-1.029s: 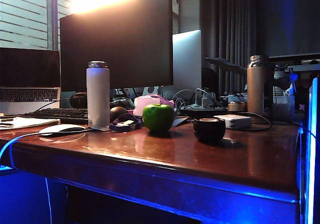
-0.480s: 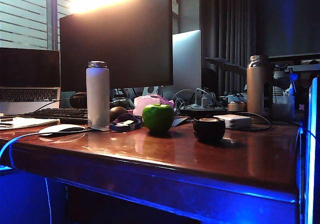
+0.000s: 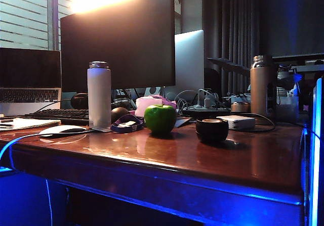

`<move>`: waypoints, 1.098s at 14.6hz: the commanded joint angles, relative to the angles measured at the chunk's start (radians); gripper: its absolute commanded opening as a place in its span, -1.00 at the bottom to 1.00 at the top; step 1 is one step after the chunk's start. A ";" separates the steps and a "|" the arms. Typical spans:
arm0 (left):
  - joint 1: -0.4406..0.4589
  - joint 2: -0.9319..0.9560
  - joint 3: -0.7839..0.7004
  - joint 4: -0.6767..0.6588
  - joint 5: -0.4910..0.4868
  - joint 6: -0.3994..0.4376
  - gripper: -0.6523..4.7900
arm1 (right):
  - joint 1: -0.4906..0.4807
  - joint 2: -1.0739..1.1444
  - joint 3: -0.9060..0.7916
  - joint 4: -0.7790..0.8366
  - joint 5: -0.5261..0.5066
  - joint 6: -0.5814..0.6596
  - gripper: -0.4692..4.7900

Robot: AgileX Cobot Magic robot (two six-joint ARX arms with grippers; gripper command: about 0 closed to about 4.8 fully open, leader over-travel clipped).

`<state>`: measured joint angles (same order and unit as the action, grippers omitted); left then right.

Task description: Stack the black thermos bottle cap from the table onto the green apple.

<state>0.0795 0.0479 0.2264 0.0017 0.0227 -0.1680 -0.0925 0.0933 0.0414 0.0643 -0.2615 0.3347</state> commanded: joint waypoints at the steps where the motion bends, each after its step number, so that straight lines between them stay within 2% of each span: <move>1: 0.000 0.236 0.236 -0.059 0.035 0.124 -0.78 | 0.001 0.072 0.103 -0.015 -0.004 0.025 -0.83; 3: 0.000 0.467 0.467 -0.159 0.204 0.237 -0.78 | 0.001 0.189 0.198 -0.002 -0.024 0.013 -0.83; 6: 0.000 0.793 0.869 -0.455 0.518 0.273 -0.78 | 0.001 0.403 0.337 0.057 -0.130 -0.143 -0.83; 8: -0.003 0.945 1.077 -0.591 0.717 0.289 -0.78 | 0.001 0.542 0.409 0.071 -0.140 -0.179 -0.83; 10: -0.018 1.019 1.204 -0.702 0.738 0.298 -0.78 | 0.002 0.707 0.487 0.072 -0.222 -0.183 -0.83; 11: -0.037 1.052 1.260 -0.790 0.721 0.343 -0.78 | 0.010 0.776 0.520 0.071 -0.262 -0.191 -0.83; 12: -0.069 1.081 1.305 -0.872 0.649 0.393 -0.78 | 0.034 0.854 0.561 0.068 -0.271 -0.232 -0.83; 14: -0.155 1.120 1.341 -0.976 0.434 0.453 -0.78 | 0.107 0.969 0.620 0.069 -0.267 -0.344 -0.83; 16: -0.204 1.158 1.341 -1.004 0.339 0.470 -0.78 | 0.185 1.068 0.676 0.068 -0.212 -0.363 -0.83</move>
<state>-0.1177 1.1946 1.5616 -1.0031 0.3939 0.2920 0.0731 1.1378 0.6971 0.1154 -0.5034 -0.0166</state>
